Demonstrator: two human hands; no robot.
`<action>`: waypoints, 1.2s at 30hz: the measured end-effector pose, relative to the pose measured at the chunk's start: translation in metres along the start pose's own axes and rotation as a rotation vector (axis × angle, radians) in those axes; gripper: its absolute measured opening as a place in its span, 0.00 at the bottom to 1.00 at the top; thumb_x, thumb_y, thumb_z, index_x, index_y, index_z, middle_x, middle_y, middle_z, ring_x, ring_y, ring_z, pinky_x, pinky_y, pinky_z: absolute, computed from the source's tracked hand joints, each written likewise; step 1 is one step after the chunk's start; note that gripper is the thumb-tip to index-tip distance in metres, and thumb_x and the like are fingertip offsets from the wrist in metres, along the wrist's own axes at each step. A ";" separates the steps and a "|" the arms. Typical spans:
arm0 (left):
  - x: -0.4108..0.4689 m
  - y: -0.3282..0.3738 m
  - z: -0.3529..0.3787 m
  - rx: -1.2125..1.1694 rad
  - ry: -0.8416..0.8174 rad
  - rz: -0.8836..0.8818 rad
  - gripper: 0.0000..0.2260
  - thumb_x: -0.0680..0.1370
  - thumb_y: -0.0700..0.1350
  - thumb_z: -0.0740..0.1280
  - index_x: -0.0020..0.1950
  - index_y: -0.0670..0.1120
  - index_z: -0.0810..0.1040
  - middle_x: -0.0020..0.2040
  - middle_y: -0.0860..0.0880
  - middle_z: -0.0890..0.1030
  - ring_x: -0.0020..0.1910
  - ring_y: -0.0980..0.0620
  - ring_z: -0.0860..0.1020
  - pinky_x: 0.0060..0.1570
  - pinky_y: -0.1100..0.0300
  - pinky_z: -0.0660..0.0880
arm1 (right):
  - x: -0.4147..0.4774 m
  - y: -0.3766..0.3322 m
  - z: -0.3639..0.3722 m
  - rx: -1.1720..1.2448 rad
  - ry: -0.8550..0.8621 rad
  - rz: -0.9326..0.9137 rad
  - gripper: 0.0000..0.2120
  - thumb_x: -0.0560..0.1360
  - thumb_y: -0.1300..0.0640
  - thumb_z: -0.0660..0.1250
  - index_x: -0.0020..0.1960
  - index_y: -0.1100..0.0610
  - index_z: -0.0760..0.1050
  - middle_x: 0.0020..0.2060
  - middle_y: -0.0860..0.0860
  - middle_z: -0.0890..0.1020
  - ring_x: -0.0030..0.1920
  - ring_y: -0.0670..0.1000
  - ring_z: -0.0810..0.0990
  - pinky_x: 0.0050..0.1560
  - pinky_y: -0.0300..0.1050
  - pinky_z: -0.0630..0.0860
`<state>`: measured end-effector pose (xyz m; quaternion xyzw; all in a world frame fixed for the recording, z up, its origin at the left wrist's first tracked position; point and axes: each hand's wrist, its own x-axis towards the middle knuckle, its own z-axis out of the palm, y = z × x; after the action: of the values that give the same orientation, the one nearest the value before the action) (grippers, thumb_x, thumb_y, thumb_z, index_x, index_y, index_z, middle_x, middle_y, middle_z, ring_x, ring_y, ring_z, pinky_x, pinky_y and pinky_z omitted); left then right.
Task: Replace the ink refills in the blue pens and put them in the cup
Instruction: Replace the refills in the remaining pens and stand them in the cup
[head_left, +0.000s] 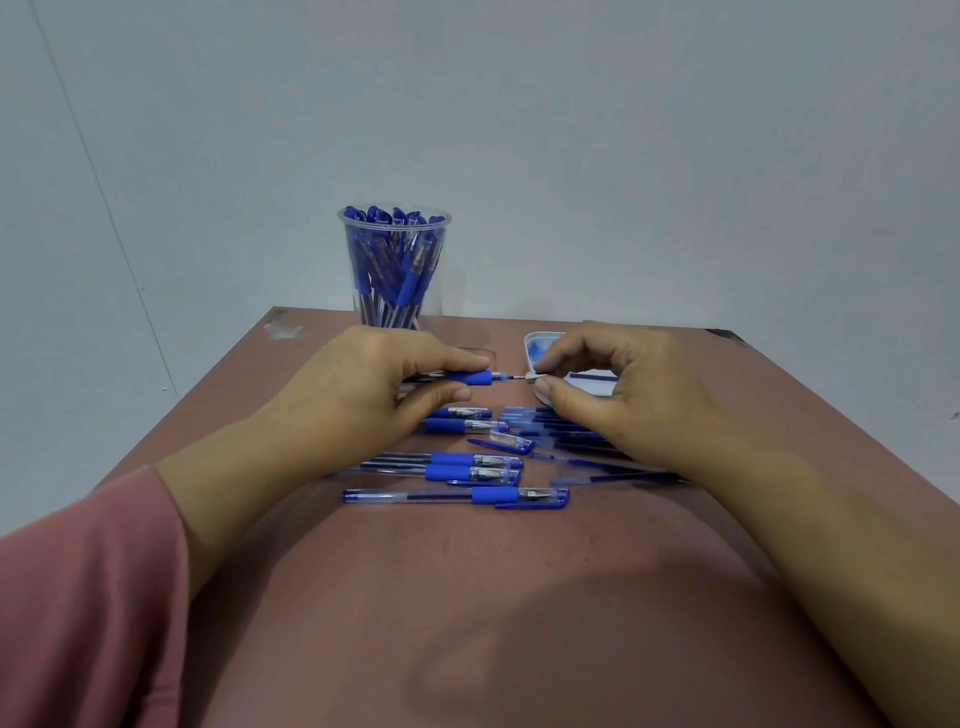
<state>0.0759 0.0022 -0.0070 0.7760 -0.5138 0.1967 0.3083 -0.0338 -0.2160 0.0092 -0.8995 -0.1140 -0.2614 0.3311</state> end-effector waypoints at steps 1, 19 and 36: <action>0.000 0.001 0.000 -0.010 0.003 -0.001 0.15 0.75 0.45 0.71 0.60 0.56 0.80 0.46 0.74 0.75 0.48 0.73 0.76 0.47 0.76 0.70 | 0.000 0.000 0.001 0.004 -0.001 0.000 0.09 0.72 0.58 0.73 0.43 0.44 0.79 0.40 0.41 0.83 0.45 0.41 0.82 0.52 0.36 0.76; -0.001 0.014 0.003 -0.017 0.008 0.051 0.12 0.77 0.46 0.70 0.60 0.50 0.82 0.48 0.68 0.75 0.47 0.73 0.74 0.46 0.79 0.65 | 0.001 -0.002 0.008 0.057 -0.016 0.001 0.14 0.70 0.60 0.75 0.43 0.42 0.78 0.42 0.39 0.83 0.47 0.40 0.81 0.53 0.30 0.73; 0.000 0.013 0.003 -0.014 0.041 0.090 0.13 0.77 0.47 0.67 0.61 0.49 0.81 0.50 0.65 0.76 0.50 0.78 0.70 0.51 0.77 0.67 | 0.005 0.003 0.006 -0.097 -0.020 -0.156 0.03 0.74 0.55 0.70 0.47 0.48 0.78 0.40 0.38 0.80 0.44 0.39 0.78 0.47 0.28 0.71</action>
<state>0.0639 -0.0034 -0.0056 0.7457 -0.5433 0.2227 0.3148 -0.0264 -0.2147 0.0065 -0.9053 -0.1743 -0.2827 0.2647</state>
